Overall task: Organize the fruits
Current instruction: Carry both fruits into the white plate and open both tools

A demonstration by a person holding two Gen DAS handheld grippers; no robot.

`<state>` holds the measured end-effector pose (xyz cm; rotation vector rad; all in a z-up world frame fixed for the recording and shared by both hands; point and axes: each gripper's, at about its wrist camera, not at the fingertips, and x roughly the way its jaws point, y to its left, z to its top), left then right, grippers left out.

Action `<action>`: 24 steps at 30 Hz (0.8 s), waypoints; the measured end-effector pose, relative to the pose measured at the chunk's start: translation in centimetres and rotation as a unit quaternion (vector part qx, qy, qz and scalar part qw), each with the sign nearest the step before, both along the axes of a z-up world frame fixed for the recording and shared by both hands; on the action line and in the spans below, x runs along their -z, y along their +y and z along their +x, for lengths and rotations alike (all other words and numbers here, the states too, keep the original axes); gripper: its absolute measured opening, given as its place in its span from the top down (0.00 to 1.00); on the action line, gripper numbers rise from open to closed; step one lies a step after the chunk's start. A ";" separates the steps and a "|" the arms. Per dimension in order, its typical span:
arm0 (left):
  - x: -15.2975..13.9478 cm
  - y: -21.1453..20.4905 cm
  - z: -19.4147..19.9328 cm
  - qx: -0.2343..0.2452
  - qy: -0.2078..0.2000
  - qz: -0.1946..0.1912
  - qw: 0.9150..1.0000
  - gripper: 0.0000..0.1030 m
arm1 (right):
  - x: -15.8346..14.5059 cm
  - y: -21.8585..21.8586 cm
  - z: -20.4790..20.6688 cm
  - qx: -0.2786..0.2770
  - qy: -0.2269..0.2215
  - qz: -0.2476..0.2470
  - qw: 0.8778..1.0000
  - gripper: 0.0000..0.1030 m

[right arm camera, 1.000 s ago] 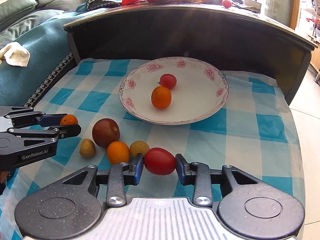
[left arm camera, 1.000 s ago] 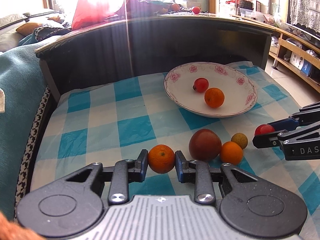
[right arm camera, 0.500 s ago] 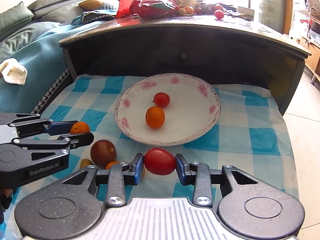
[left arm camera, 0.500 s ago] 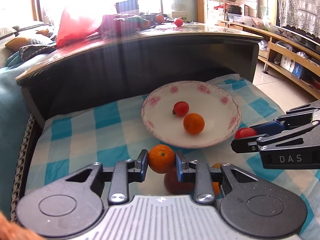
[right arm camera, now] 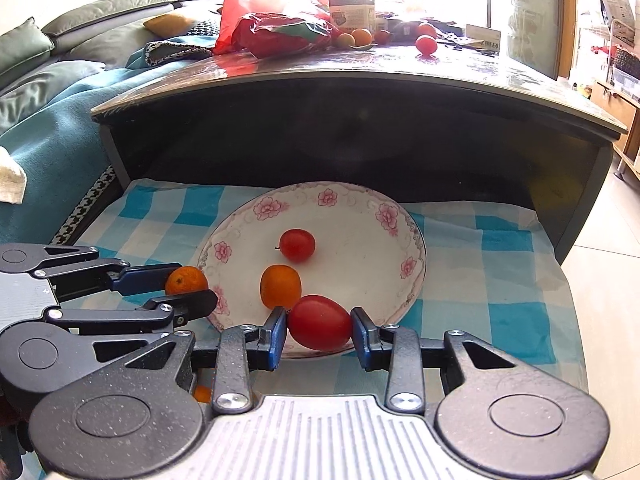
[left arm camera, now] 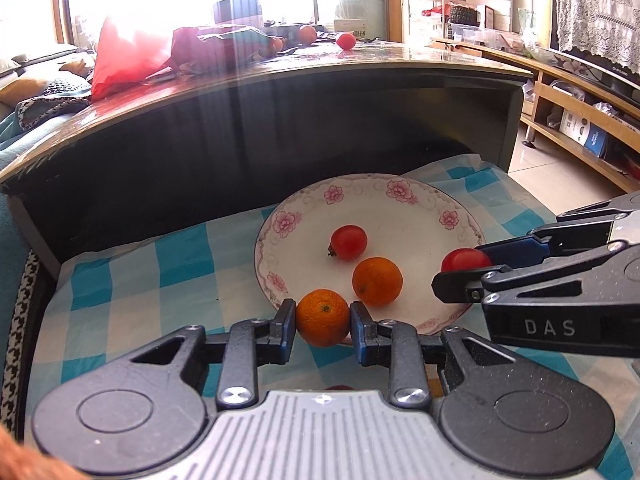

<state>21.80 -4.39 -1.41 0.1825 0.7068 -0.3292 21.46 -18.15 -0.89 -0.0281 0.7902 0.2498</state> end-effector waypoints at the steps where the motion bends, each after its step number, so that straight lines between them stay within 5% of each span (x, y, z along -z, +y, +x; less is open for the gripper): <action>1: 0.1 -0.1 0.2 0.001 0.001 0.001 1.000 0.63 | 0.2 0.0 0.2 0.000 0.001 -0.002 1.000 0.72; 24: 0.1 0.3 1.0 -0.014 -0.003 -0.007 1.000 0.60 | 0.2 0.0 0.7 0.000 -0.008 0.003 1.000 0.68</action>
